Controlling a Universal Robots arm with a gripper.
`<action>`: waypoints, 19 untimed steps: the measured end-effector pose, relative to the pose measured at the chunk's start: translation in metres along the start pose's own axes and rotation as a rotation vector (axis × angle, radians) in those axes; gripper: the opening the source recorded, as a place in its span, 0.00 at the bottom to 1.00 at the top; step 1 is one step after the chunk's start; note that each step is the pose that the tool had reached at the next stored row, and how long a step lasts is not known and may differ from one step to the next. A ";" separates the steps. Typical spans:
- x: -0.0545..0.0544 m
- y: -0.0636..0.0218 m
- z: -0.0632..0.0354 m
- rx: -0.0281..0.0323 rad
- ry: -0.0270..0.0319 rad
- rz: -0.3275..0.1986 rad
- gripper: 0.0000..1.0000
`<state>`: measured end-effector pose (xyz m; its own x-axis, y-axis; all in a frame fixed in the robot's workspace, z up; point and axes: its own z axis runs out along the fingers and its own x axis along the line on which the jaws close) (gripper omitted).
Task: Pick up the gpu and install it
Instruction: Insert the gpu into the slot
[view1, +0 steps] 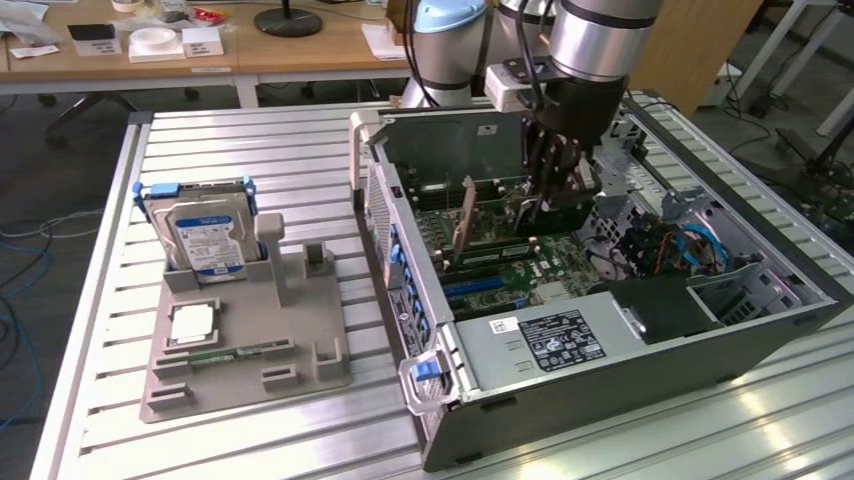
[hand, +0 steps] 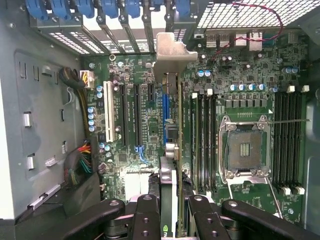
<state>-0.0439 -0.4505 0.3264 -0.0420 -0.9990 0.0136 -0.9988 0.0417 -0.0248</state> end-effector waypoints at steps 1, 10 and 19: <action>0.000 0.0001 0.0014 0.0002 -0.0003 0.000 0.27; 0.002 0.0021 0.0091 0.0000 0.0002 -0.001 0.27; 0.002 0.0046 0.0176 -0.0026 0.0004 -0.001 0.27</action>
<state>-0.0481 -0.4529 0.3087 -0.0407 -0.9991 0.0140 -0.9989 0.0403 -0.0221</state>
